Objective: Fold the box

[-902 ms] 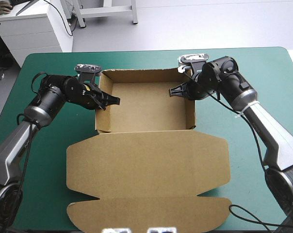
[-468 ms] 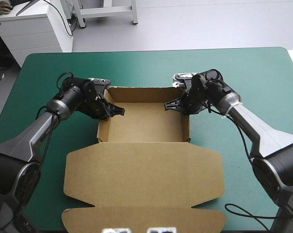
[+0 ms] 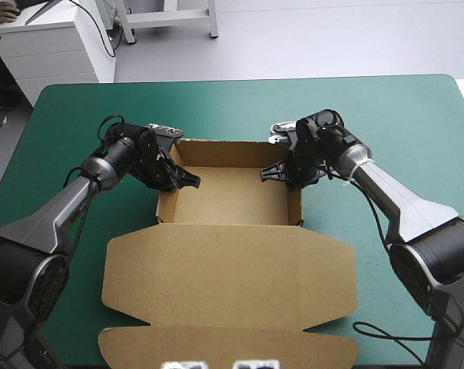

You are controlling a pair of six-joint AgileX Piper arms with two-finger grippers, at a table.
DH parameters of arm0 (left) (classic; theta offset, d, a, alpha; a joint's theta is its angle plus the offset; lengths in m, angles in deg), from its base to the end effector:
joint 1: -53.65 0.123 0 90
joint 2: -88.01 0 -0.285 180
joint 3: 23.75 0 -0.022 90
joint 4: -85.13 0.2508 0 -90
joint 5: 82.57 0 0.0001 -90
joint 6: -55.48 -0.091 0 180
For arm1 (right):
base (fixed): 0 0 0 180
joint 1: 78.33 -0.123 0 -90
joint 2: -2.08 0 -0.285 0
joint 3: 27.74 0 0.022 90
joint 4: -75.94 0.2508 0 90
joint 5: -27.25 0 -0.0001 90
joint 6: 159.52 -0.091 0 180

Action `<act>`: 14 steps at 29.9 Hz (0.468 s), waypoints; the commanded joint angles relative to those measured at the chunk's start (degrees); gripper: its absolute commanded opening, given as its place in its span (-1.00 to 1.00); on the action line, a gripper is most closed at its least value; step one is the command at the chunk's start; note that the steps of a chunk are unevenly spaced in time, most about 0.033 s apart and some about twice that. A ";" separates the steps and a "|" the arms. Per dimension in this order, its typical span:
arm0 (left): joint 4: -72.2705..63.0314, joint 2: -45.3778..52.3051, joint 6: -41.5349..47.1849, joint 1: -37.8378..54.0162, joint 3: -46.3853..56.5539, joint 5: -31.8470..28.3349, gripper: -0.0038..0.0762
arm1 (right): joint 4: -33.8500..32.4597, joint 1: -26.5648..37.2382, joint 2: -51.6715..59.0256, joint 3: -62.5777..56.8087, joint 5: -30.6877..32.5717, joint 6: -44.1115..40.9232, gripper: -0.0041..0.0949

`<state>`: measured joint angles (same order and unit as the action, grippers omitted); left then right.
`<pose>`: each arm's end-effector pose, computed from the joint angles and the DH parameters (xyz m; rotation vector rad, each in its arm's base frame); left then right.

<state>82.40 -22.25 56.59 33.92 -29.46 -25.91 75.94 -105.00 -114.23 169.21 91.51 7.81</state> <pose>0.3529 -0.1304 0.2626 0.4294 2.7906 -0.1458 0.3601 0.1809 0.2721 -0.3497 2.8477 0.1390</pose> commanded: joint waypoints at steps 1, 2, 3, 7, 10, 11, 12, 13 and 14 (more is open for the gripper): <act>-0.70 2.47 -1.99 -0.57 -1.56 0.41 -0.40 | -3.15 -0.22 2.54 2.84 3.22 -1.00 -0.09; -0.70 2.47 -1.99 -0.57 -1.56 0.57 -0.27 | -3.68 -0.22 2.54 3.09 3.37 -1.00 -0.04; -0.45 2.47 -1.99 -0.57 -1.56 0.66 -0.14 | -4.03 -0.22 2.54 3.40 3.86 -1.11 -0.02; -0.36 2.47 -1.99 -0.57 -1.56 0.80 0.32 | -4.57 -0.22 2.54 4.94 6.27 -1.90 -0.01; -0.05 2.58 -1.99 -0.57 -1.92 1.13 0.43 | -4.44 -0.22 2.54 6.49 7.17 -1.90 -0.01; 0.21 2.71 -1.99 -0.57 -2.38 1.74 0.43 | -4.03 -0.22 2.66 7.05 7.17 -1.98 -0.01; 0.83 2.92 -1.99 -0.57 -3.15 2.41 0.43 | -3.41 -0.22 2.92 7.80 7.17 -1.98 -0.01; 1.69 3.03 -1.99 -0.57 -4.06 3.17 0.43 | -2.69 -0.22 3.06 8.64 7.17 -1.98 -0.01; 2.29 3.15 -1.99 -0.57 -5.30 4.11 0.43 | -2.30 -0.22 3.21 9.68 7.17 -1.84 -0.01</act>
<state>83.18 -22.50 54.62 33.57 -30.88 -22.81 73.19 -105.26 -114.67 175.17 97.71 5.84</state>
